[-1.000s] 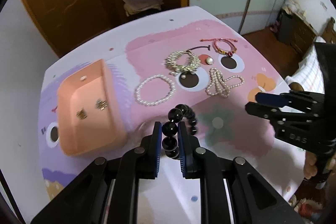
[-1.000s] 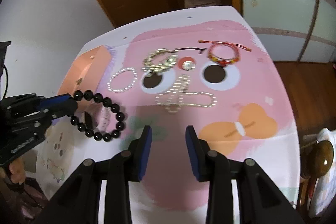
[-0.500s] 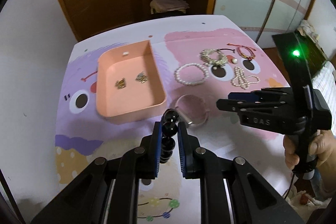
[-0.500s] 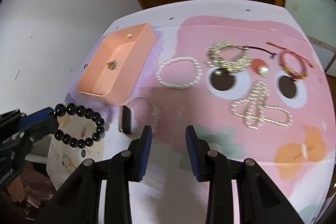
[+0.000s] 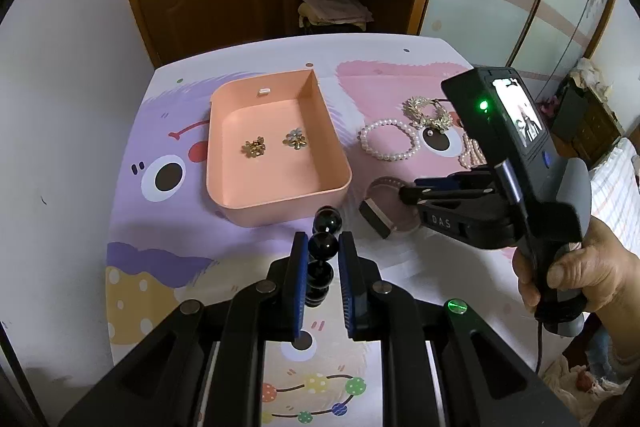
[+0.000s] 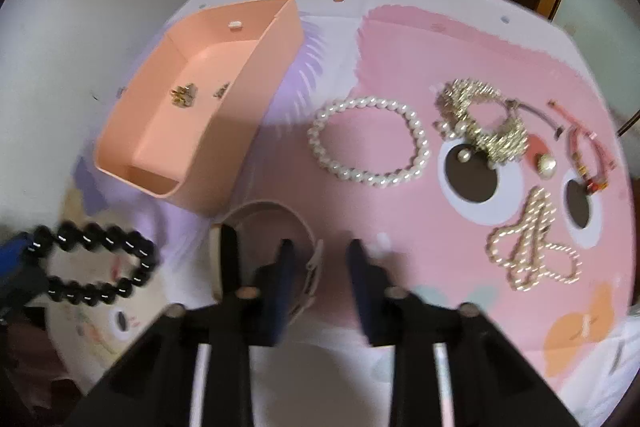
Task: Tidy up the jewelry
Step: 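Grasp the pink-strap smartwatch with the right tool, then lower the bracelet and watch into the pink tray and open both tools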
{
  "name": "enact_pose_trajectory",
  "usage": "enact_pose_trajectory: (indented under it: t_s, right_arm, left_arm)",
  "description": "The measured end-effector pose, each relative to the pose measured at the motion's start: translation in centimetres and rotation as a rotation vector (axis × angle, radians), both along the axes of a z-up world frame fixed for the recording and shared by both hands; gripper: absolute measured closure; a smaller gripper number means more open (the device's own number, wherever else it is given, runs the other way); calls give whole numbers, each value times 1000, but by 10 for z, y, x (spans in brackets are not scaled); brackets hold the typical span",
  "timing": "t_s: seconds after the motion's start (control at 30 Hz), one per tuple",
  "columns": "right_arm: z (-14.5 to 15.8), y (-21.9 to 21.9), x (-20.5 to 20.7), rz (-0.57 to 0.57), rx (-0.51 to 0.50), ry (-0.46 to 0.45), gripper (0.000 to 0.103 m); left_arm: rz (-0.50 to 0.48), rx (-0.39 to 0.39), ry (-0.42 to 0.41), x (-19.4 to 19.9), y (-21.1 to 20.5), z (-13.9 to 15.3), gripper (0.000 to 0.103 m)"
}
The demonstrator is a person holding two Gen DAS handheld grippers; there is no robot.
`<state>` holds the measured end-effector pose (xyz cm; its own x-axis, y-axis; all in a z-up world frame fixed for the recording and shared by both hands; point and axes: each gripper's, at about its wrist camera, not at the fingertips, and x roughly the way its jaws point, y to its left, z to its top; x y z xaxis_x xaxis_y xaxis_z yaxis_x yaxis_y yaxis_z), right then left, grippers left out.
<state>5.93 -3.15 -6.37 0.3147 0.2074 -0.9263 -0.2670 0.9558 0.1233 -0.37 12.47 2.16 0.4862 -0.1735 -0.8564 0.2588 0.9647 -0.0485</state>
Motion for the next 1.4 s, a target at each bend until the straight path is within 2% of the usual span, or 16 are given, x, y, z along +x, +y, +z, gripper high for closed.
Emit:
enact_pose_trajectory:
  t_s: [0.03, 0.13, 0.3, 0.67, 0.8, 0.9, 1.1, 1.4]
  right_arm:
    - [0, 2, -1, 9, -7, 0, 96]
    - [2, 8, -4, 19, -45, -8, 97]
    - [15, 6, -12, 19, -41, -39, 97]
    - [106, -5, -29, 11, 20, -196, 97]
    - [134, 3, -18, 12, 49, -240, 97]
    - [147, 9, -7, -2, 75, -253, 97]
    - [144, 25, 30, -48, 133, -233, 97]
    - [96, 58, 79, -73, 157, -173, 97]
  left_arm:
    - [1, -4, -1, 0, 2, 0, 90]
    - [2, -17, -8, 0, 5, 3, 90]
    - [-5, -23, -30, -3, 9, 13, 90]
    - [1, -18, -139, 2, 17, 62, 90]
    - [15, -31, -189, 15, 18, 79, 90]
    - [30, -44, -206, 27, 18, 82, 90]
    - [58, -77, -176, 52, 15, 60, 90]
    - [109, -140, -59, 96, 19, -9, 90]
